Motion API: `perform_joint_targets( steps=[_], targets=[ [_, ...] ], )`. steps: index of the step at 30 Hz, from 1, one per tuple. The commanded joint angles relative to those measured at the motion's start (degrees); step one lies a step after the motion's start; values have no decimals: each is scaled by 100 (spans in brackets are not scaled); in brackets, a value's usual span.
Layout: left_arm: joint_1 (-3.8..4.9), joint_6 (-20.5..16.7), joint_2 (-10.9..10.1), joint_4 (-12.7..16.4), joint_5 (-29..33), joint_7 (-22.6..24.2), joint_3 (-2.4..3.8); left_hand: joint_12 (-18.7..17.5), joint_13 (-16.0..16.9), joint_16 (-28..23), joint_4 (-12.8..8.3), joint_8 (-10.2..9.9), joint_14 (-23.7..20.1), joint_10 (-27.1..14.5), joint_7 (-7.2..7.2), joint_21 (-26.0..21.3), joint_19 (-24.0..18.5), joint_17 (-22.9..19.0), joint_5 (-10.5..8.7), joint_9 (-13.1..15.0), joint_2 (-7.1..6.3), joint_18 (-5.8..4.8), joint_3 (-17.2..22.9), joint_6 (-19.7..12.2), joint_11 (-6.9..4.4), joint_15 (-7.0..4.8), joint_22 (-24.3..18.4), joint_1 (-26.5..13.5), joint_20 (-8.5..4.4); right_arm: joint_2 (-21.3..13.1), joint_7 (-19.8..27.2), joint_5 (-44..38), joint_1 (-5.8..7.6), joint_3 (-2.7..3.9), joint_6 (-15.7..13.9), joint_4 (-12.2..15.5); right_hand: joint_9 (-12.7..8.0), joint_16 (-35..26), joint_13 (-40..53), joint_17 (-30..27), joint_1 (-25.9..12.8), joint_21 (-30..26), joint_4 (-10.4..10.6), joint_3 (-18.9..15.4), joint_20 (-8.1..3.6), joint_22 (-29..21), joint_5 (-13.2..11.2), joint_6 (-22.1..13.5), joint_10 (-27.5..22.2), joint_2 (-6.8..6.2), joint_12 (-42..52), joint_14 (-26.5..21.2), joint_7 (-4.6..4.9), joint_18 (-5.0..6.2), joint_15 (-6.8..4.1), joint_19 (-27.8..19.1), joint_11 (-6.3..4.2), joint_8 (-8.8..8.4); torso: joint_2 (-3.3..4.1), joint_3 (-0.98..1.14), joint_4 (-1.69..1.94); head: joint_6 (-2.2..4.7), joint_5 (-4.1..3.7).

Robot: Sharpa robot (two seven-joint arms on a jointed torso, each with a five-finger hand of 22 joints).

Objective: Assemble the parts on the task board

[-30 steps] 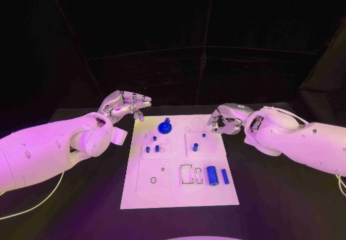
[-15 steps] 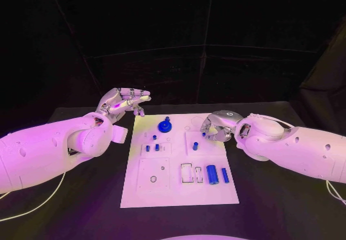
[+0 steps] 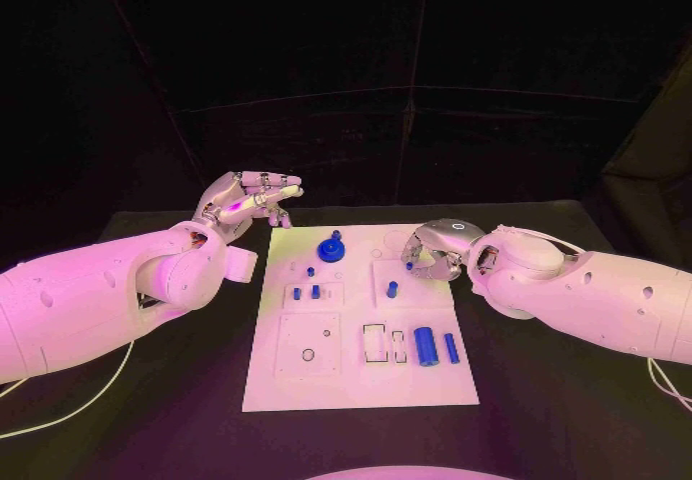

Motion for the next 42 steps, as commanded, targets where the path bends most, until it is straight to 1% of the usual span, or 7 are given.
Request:
perform_joint_targets(
  steps=[1,5,9,15,31,36,42],
  targets=[
    [8,107,-2,5,74,111,4,30,-8,-35,1,7,-55,-26,31,-45,-44,-11,29,-7,13,68,-59,-4,17,8,-16,-27,-6,17,-16,-39,8,4,-60,-9,8,39,-24,-10,-10,26,-2,55,2,-1,-29,15,10,-10,-38,205,40,-15,39,45,26,-26,-4,3,-9,-9,8],
    [8,110,-2,-2,74,103,3,30,-8,-35,1,7,-55,-26,31,-45,-44,-11,29,-7,13,68,-59,-4,17,8,-16,-27,-6,37,-17,-7,8,4,-26,-27,17,65,-72,-6,0,36,-17,178,-1,13,-60,77,79,25,-30,203,30,-15,28,50,15,-16,-3,0,-5,-17,6],
    [8,110,-1,-9,74,94,2,31,-8,-35,2,6,-59,-31,35,-51,-45,-14,29,-7,12,67,-67,-8,20,11,-20,-28,-4,55,-48,5,8,4,66,-55,41,125,-116,21,63,89,-82,423,-33,90,-283,263,282,101,31,209,-3,-27,-15,83,-34,53,-5,2,-4,-26,0],
    [8,111,2,-10,74,82,2,32,-8,-35,2,4,-63,-36,39,-57,-46,-17,29,-8,11,67,-75,-14,23,13,-25,-28,-3,97,-97,10,7,4,225,-92,50,183,-152,46,55,131,-145,615,-69,148,-357,411,454,109,67,215,-39,-37,-49,107,-82,99,0,1,-3,-39,3],
    [8,155,7,-24,74,43,1,31,-10,-30,-23,-12,-91,-90,64,-93,-49,-33,30,-12,26,67,-101,-64,43,27,-53,20,8,196,-239,-45,-21,4,439,-142,44,201,-188,34,-6,147,-182,704,-86,169,-393,462,517,63,57,211,-52,-41,-60,112,-96,99,-10,-3,-9,-75,-7],
    [8,173,9,-31,74,36,1,32,-11,-29,-25,-15,-93,-96,67,-96,-49,-35,30,-12,24,67,-105,-70,45,28,-56,22,10,190,-275,-82,-25,4,377,-128,44,225,-204,45,-30,175,-199,759,-92,214,-401,504,561,68,58,212,-66,-50,-70,127,-107,108,-13,1,-11,-75,-10],
    [7,184,13,-44,74,33,1,32,-11,-29,-25,-15,-93,-96,67,-96,-49,-35,30,-12,24,67,-105,-70,45,28,-56,22,10,139,-294,-136,-27,5,43,-52,52,317,-227,115,-69,276,-237,862,-113,375,-419,607,661,97,69,230,-94,-80,-94,190,-137,136,-14,2,-12,-59,-5]
  ],
)
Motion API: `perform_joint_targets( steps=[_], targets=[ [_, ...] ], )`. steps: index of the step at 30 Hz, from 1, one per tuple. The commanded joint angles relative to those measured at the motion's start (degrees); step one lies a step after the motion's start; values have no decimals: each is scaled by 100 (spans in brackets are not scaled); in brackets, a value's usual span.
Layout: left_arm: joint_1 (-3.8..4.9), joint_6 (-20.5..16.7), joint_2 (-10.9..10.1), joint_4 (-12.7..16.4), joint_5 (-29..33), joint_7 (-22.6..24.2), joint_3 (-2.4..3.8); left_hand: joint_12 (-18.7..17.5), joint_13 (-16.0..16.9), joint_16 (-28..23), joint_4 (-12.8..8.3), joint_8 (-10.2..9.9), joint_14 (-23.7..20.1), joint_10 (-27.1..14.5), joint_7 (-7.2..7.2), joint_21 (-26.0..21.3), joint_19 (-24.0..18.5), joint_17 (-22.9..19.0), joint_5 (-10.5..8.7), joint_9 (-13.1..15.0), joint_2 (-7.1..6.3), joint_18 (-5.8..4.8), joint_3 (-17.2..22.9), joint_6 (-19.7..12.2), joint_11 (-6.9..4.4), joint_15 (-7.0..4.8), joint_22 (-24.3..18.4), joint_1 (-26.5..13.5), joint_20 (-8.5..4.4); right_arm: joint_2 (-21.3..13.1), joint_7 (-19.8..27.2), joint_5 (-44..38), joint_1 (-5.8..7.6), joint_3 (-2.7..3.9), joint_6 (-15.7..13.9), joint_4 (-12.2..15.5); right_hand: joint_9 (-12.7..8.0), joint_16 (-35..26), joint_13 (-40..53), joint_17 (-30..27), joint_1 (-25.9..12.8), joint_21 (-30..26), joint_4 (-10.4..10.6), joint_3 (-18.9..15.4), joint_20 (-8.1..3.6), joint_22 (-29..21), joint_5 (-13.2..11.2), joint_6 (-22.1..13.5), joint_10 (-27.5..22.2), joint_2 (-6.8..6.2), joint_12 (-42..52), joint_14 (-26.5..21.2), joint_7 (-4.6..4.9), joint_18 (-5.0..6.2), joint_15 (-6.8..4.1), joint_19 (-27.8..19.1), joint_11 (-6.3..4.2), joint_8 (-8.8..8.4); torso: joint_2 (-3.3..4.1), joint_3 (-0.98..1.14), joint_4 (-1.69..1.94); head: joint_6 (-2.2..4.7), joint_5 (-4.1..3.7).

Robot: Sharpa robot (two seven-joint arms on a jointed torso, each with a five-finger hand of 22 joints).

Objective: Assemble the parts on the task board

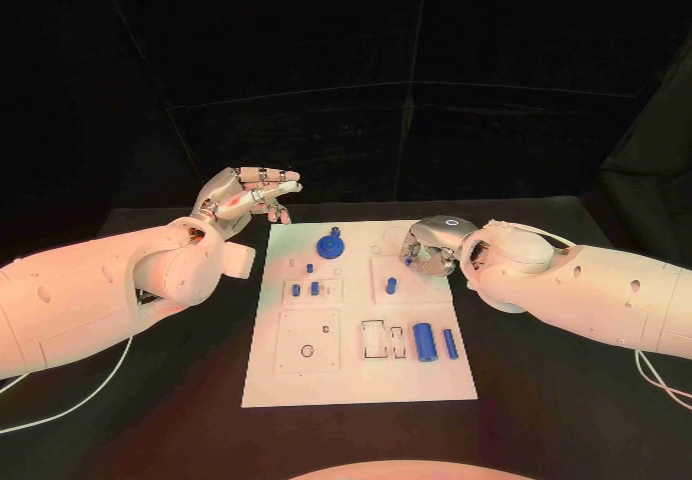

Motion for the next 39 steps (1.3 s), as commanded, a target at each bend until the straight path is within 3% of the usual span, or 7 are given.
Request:
perform_joint_targets(
  steps=[1,9,20,25,30,36,39],
  targets=[
    [7,89,8,-5,29,39,4,32,-6,-30,6,-14,-31,-44,18,-34,-49,-8,30,-6,24,71,-42,-18,-6,7,-5,22,10,-30,-53,-87,-12,-13,-216,61,15,42,-3,25,-53,43,-6,51,-2,45,-31,66,68,-4,15,234,-11,-82,-54,44,-8,27,-3,3,-2,10,5],
    [6,87,19,-36,29,39,3,33,-6,-28,3,-16,-35,-52,21,-39,-50,-10,30,-6,24,71,-48,-25,-2,10,-9,27,12,-144,-54,-105,-10,-9,-602,220,13,61,-14,30,-55,70,-38,95,-11,85,-46,85,91,-8,10,237,-16,-89,-61,58,-15,26,0,0,2,33,-8],
    [5,73,22,-72,29,40,3,33,-6,-27,-1,-19,-41,-63,24,-45,-51,-13,30,-6,23,70,-57,-34,2,14,-13,32,15,-335,-53,-97,-5,-4,-818,474,9,66,-22,29,-73,75,-45,108,-13,92,-65,83,91,-22,2,236,-12,-91,-60,59,-12,19,3,-5,1,40,-14],
    [5,72,16,-72,29,39,2,34,-6,-26,-3,-21,-45,-70,27,-48,-52,-14,30,-6,22,70,-62,-40,4,16,-16,35,16,-505,-61,-48,2,3,-893,759,10,78,-24,40,-79,90,-47,113,-13,117,-70,90,96,-25,1,238,-14,-96,-61,69,-13,20,7,-5,5,33,1],
    [5,68,13,-78,29,40,2,34,-6,-26,-3,-21,-45,-70,27,-48,-52,-14,30,-6,22,70,-62,-40,4,16,-16,35,16,-618,-86,8,14,39,-948,1271,10,88,-25,50,-81,97,-51,118,-14,129,-73,96,101,-28,1,240,-15,-98,-61,73,-15,21,8,-3,-1,26,32],
    [6,77,21,-61,29,30,2,34,-6,-26,-3,-21,-45,-70,27,-48,-52,-14,30,-6,22,70,-62,-40,4,16,-16,35,16,-530,-98,21,17,53,-935,1627,10,89,-26,50,-83,98,-52,120,-14,129,-74,98,103,-29,0,240,-15,-98,-61,73,-15,22,10,-9,16,9,57],
    [6,71,23,-48,29,28,3,34,-6,-26,-3,-21,-45,-70,27,-48,-52,-14,30,-6,22,70,-62,-40,4,16,-16,35,16,-406,-88,23,17,54,-907,1711,10,92,-26,53,-83,97,-53,122,-15,127,-75,99,103,-29,0,240,-16,-97,-62,72,-15,22,8,-13,16,-14,106]
  ],
)
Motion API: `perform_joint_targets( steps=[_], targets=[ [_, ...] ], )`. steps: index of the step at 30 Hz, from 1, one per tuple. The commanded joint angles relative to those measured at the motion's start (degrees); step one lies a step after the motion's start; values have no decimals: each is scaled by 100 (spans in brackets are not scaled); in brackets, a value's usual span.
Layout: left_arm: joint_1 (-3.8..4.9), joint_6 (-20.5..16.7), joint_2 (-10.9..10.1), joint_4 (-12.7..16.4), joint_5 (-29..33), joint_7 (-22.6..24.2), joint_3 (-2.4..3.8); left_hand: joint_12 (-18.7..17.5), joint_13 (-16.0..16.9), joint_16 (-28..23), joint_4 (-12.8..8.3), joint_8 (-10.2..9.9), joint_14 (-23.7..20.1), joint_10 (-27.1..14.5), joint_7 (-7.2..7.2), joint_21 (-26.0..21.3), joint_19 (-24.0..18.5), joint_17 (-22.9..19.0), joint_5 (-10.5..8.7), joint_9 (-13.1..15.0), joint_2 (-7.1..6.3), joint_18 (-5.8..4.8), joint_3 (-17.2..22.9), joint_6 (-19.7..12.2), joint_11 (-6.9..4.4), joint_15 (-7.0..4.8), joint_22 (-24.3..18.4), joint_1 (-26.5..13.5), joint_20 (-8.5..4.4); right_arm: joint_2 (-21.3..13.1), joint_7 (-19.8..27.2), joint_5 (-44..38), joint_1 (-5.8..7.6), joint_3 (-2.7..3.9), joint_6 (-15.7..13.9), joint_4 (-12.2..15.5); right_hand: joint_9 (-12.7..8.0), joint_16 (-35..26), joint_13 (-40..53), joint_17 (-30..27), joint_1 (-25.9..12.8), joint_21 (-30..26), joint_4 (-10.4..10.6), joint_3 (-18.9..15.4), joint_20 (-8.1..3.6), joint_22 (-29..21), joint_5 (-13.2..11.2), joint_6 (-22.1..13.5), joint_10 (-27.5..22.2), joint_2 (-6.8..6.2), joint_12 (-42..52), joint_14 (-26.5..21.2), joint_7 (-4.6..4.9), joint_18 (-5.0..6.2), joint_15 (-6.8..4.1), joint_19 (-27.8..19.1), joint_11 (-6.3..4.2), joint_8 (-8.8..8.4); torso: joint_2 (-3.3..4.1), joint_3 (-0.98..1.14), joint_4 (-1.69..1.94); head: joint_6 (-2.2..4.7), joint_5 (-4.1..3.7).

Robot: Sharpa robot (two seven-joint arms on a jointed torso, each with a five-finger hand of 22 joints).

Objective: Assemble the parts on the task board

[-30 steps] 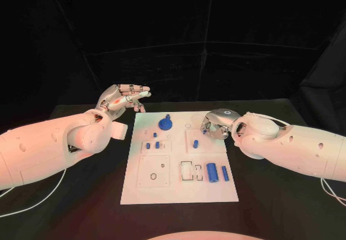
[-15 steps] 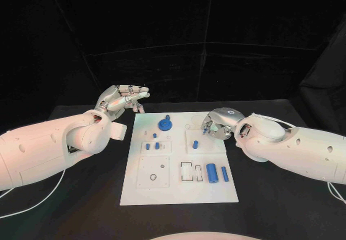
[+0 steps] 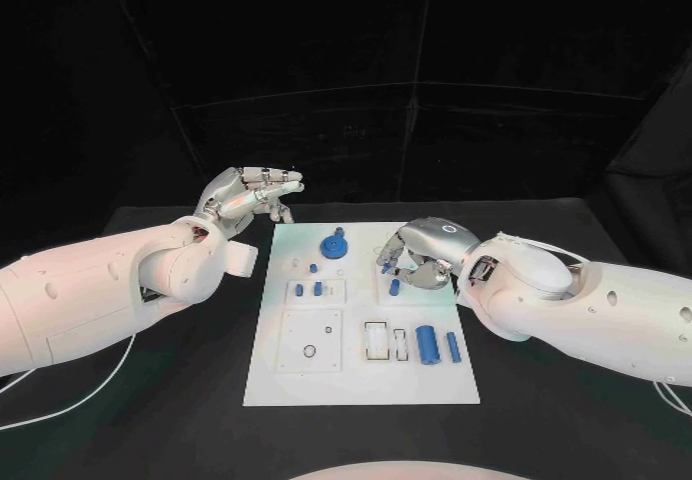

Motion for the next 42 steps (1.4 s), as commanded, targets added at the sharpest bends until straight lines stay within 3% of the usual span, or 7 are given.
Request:
perform_joint_targets(
  steps=[1,8,10,20,23,29,42],
  targets=[
    [9,50,7,23,24,34,5,34,-7,-26,-3,-20,-26,-29,6,-22,-34,-5,31,-8,22,73,-30,-19,5,-5,-6,35,-2,122,-3,19,10,5,-75,80,-1,22,-7,8,-62,34,10,30,5,4,-21,56,53,-6,2,220,-1,-98,-42,53,-5,22,-3,-9,6,-32,63],
    [9,47,49,24,24,40,6,34,-7,-26,-3,-20,-26,-29,6,-22,-34,-5,31,-8,22,73,-30,-19,5,-5,-6,35,-2,447,50,-23,0,-1,66,52,-1,25,-10,8,-63,31,7,39,4,-2,-19,59,55,-1,0,220,-1,-96,-42,50,-5,22,3,-10,1,-103,229],
    [9,48,74,15,24,41,6,35,-7,-25,-6,-22,-30,-35,10,-26,-34,-7,30,-8,23,73,-34,-25,7,-3,-9,40,0,570,70,-29,-28,-7,149,10,-2,26,-10,9,-63,30,7,40,4,-4,-19,59,55,-1,0,220,-1,-96,-42,49,-5,21,6,-11,-5,-137,314],
    [9,51,151,-1,24,50,6,36,-7,-24,-8,-22,-32,-39,11,-28,-35,-8,30,-8,23,73,-37,-28,8,-2,-11,43,1,1011,168,-109,-372,-33,390,-224,-2,26,-12,6,-64,32,2,49,3,-1,-14,60,56,2,-3,219,0,-96,-43,49,-5,20,1,0,0,-241,522],
    [9,66,160,-3,24,38,6,36,-7,-24,-8,-22,-32,-39,11,-28,-35,-8,30,-8,23,73,-37,-28,8,-2,-11,43,1,1093,186,-119,-438,-45,437,-291,-3,28,-13,8,-64,33,2,50,3,-1,-13,60,56,2,-4,219,0,-96,-43,49,-5,19,5,5,3,-254,552],
    [9,90,190,-18,24,23,6,38,-6,-23,-8,-23,-35,-42,14,-31,-35,-9,30,-7,26,73,-41,-31,10,0,-13,44,2,1197,202,-160,-495,-150,483,-384,-3,29,-14,7,-66,31,0,51,3,-3,-10,58,55,-1,-6,219,2,-95,-43,47,-4,17,-3,-1,-6,-274,598],
    [8,76,203,-38,24,35,5,38,-6,-23,-8,-23,-35,-42,14,-31,-35,-9,30,-7,26,73,-41,-31,10,0,-13,44,2,1275,242,-170,-548,-188,636,-461,-6,38,-23,7,-110,30,3,46,2,-9,1,59,60,-18,-15,219,9,-94,-40,42,3,10,-2,0,-15,-314,643]
  ],
)
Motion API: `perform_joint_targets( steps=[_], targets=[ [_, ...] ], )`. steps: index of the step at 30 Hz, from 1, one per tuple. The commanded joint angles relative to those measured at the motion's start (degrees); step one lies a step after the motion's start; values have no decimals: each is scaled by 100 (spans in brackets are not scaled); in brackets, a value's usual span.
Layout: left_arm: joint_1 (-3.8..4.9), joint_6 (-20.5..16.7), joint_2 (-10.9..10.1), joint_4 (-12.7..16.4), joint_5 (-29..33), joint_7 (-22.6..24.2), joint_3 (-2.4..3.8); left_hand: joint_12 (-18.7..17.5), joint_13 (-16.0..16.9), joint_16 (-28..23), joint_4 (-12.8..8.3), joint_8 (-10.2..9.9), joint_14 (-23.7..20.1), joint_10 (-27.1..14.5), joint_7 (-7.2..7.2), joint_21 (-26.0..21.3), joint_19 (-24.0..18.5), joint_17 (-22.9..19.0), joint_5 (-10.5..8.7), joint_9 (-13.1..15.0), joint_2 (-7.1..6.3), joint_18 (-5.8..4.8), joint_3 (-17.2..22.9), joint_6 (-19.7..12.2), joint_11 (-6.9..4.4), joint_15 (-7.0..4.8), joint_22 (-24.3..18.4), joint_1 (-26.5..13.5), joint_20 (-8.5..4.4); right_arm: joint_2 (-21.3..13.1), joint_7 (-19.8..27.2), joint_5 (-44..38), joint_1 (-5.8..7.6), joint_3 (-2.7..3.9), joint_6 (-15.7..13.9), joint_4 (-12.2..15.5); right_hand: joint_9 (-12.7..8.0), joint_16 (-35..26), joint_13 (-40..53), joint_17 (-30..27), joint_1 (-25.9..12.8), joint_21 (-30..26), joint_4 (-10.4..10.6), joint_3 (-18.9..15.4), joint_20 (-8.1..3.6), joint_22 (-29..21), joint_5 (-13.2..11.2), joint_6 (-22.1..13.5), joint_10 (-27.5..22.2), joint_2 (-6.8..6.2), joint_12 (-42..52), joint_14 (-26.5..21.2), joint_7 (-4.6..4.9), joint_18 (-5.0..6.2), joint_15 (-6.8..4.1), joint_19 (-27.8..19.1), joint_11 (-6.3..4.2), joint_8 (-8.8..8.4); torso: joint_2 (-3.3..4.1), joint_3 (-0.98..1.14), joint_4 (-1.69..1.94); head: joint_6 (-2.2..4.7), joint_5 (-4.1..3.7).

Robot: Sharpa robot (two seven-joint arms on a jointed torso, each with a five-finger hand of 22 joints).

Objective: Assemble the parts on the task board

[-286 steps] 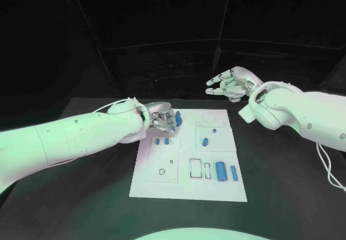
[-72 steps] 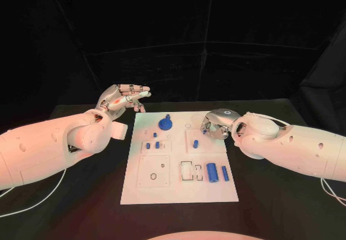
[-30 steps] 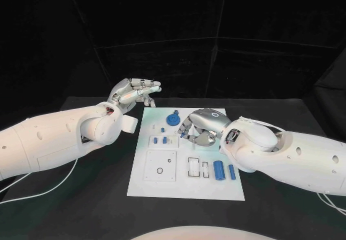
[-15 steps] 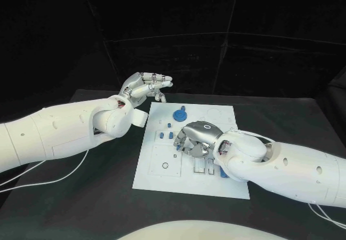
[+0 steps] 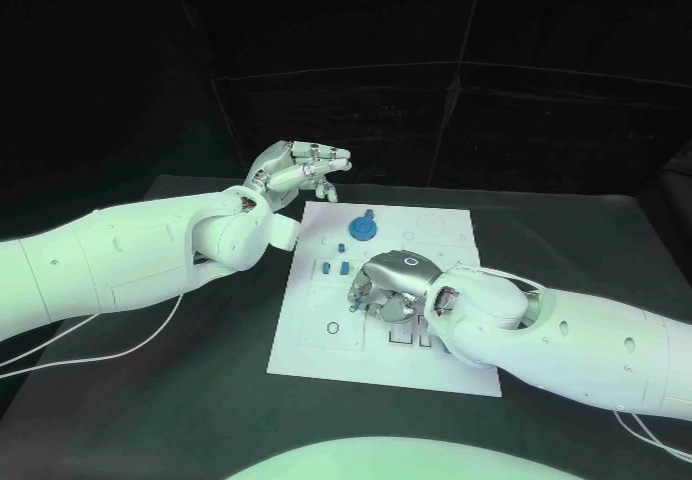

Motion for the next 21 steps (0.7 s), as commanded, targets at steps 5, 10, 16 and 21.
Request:
perform_joint_targets(
  steps=[5,10,16,21],
  targets=[
    [7,60,11,-10,21,43,5,38,-7,-23,-8,-23,-35,-42,14,-31,-35,-5,30,-8,26,74,-41,-32,10,0,-9,44,2,20,95,-54,-14,-2,94,1,2,41,-6,6,-65,35,2,17,2,1,4,23,21,-2,-15,219,11,-95,-41,45,1,38,-3,-2,2,-20,20],
    [7,68,16,-24,21,40,5,38,-7,-23,-8,-23,-35,-42,14,-31,-35,-5,30,-8,26,74,-41,-32,10,0,-9,44,2,33,101,-54,-23,-3,51,3,2,41,-6,6,-65,35,2,17,2,1,4,23,21,-2,-15,219,11,-95,-41,45,1,38,-3,-3,3,-25,24],
    [7,72,13,-36,21,32,5,38,-7,-23,-8,-23,-35,-42,14,-31,-35,-5,30,-8,26,74,-41,-32,10,0,-9,44,2,43,75,-79,-27,-3,9,-11,2,47,-8,10,-69,40,1,23,1,8,10,28,26,6,-16,220,9,-96,-41,47,0,38,2,-5,-4,-32,33],
    [7,79,14,-43,21,26,5,42,-6,-19,-9,-23,-39,-49,18,-36,-34,-8,30,-8,27,74,-51,-38,13,3,-13,47,5,58,61,-102,-28,-3,-8,-18,2,47,-8,10,-69,40,1,23,1,8,10,28,26,6,-16,220,9,-96,-41,47,0,38,1,-2,0,-32,29]
  ],
)
